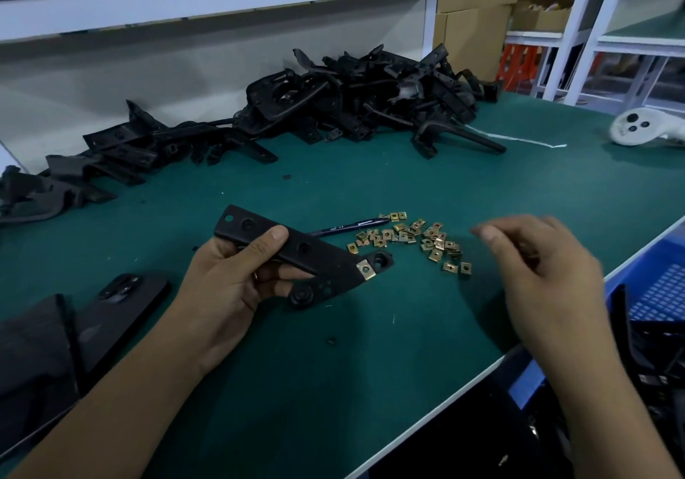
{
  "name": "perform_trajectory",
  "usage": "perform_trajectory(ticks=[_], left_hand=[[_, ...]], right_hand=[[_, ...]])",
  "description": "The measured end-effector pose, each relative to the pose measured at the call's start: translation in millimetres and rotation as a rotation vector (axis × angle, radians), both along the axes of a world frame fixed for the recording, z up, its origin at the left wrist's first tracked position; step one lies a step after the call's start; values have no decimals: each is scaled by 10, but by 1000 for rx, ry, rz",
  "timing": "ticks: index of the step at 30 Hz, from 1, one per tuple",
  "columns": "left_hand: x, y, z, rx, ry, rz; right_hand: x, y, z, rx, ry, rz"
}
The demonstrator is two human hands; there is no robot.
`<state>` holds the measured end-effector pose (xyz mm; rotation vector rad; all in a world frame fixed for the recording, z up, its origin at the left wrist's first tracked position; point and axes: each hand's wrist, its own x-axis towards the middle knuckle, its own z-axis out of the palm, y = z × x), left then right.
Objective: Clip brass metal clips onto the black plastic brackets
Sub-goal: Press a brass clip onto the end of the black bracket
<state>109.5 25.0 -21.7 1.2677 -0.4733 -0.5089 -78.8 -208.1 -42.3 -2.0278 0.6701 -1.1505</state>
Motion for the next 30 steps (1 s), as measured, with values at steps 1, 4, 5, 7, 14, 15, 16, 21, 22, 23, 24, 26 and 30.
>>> perform_trajectory(ticks=[1, 4, 5, 7, 14, 15, 16, 21, 22, 23, 24, 26, 30], left_hand=[[-3, -9, -7, -6, -6, 4], [-2, -18, -29, 14, -40, -1], [0, -20, -36, 24, -48, -5], [7, -20, -48, 34, -52, -9], [6, -27, -44, 35, -35, 0], [0, -30, -38, 31, -34, 4], [-6, -31, -34, 26, -33, 9], [-26, -37, -18, 16, -35, 20], [-25, -35, -17, 16, -33, 22], [-22, -35, -18, 17, -31, 24], [-19, -32, -22, 19, -32, 24], [-9, -29, -35, 23, -38, 26], [-10, -35, -43, 18, -34, 41]], right_hand=[[-40, -55, -18, 12, 19, -82], [-112, -129, -18, 68, 94, -75], [-116, -131, 0, 59, 163, -21], [-100, -110, 28, -8, 332, 62], [-108, -97, 53, -43, 432, 135], [-113, -100, 51, -46, 443, 145], [-110, -98, 50, -53, 453, 150], [-61, -67, 24, -100, 411, 100], [-55, -71, 19, -117, 423, 98], [-52, -79, 17, -134, 441, 103], [-52, -87, 18, -143, 457, 109], [-53, -90, 28, -151, 467, 117], [-55, -66, 34, -169, 496, 125]])
